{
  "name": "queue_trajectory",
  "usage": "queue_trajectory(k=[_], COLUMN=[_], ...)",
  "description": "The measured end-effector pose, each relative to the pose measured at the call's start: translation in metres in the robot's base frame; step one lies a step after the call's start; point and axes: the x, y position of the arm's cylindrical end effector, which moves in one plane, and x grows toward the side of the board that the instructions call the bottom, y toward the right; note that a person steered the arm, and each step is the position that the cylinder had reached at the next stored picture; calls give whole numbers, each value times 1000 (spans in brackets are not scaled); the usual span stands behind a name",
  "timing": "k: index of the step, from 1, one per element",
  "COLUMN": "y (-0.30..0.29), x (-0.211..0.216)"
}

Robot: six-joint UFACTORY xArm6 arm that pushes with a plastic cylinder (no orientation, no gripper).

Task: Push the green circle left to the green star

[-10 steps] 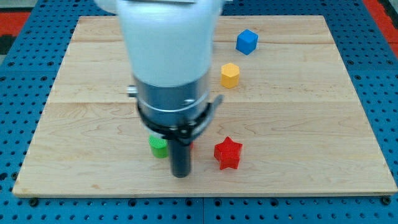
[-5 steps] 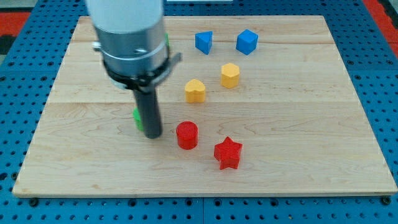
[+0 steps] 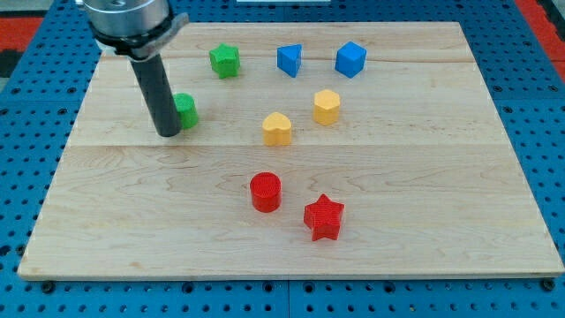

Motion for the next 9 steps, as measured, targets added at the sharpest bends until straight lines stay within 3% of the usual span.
queue_trajectory(k=[1, 2, 3, 4, 8, 9], y=[-20, -22, 14, 41, -31, -22], x=[-21, -2, 28, 12, -103, -96])
